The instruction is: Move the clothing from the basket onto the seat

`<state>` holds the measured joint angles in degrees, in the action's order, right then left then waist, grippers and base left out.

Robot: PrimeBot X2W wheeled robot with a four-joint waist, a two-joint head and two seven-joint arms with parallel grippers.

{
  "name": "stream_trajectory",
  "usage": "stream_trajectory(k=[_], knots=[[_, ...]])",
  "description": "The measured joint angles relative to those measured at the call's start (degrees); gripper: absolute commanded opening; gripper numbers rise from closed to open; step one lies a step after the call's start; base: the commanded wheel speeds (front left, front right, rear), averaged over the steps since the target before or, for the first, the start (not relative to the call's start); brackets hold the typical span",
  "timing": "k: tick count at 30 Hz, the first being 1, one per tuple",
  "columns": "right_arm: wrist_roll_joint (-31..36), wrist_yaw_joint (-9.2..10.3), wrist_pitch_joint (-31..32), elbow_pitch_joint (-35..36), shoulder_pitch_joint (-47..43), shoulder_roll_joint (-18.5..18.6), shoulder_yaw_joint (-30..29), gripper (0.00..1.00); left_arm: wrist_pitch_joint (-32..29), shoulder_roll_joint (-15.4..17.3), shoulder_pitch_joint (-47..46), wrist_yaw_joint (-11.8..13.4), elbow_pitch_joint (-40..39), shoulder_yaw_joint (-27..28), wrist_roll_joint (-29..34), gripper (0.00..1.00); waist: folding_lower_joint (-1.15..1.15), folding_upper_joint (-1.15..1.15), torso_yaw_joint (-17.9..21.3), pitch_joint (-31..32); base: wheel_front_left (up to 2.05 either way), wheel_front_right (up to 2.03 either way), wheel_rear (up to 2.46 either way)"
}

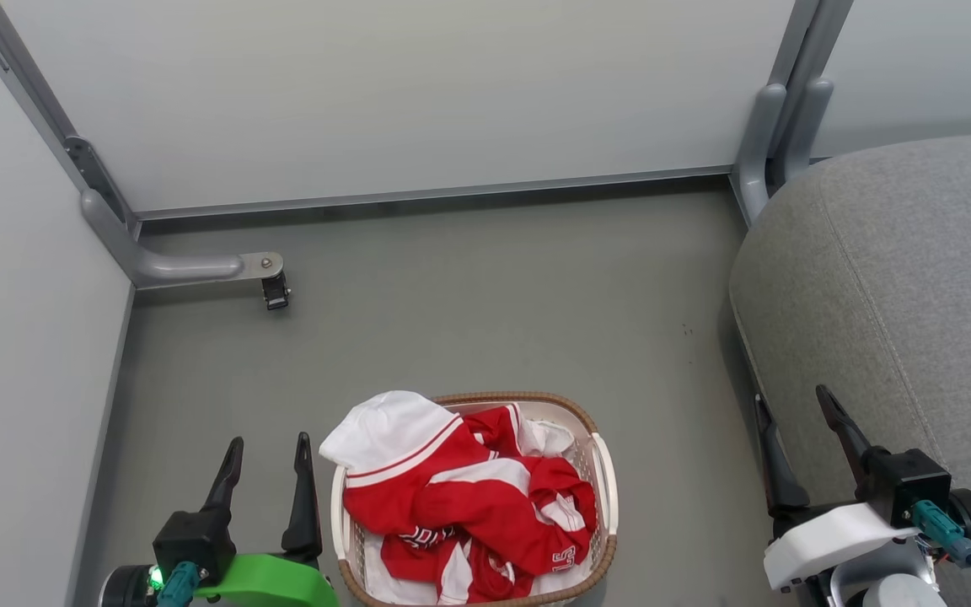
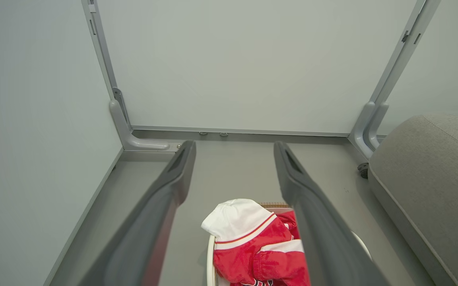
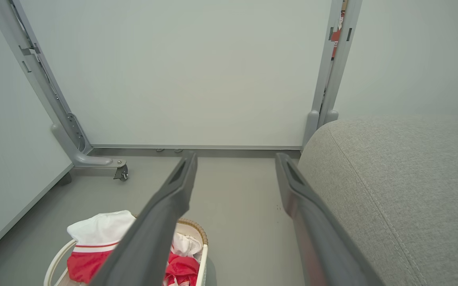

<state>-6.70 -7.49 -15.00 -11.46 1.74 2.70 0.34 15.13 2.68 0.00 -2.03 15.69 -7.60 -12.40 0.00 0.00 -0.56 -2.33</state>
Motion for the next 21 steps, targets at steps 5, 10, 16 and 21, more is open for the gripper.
stream_trajectory(k=[5, 10, 16, 21], knots=[[0.0, 0.0, 0.0, 0.6, 0.1, 0.0, -0.3, 1.0, 0.0, 0.0, -0.7, -0.6, 0.2, -0.5, 1.9, 1.0, 0.0, 0.0, 0.0, -1.2, 0.0, 0.0, 0.0], [0.0, 0.0, 0.0, 1.7, 2.2, 0.0, -0.6, 1.0, 0.0, 0.0, -5.0, -1.8, 0.8, -1.5, 4.4, 1.0, 0.0, 0.0, 0.1, -3.9, 0.0, 0.0, 0.0], [0.1, 0.0, 0.0, 3.2, 6.4, 0.0, -2.0, 1.0, 0.0, 0.2, -12.9, -3.5, 5.1, -5.1, 7.5, 1.0, 0.0, 0.0, 0.8, -9.2, 0.0, 0.0, 0.0], [-0.4, 0.0, 0.0, 4.8, 11.5, 0.1, -2.6, 1.0, 0.0, 1.5, -20.6, -4.5, 13.8, -9.6, 11.1, 1.0, 0.0, 0.0, 1.9, -15.2, 0.0, 0.0, 0.0]])
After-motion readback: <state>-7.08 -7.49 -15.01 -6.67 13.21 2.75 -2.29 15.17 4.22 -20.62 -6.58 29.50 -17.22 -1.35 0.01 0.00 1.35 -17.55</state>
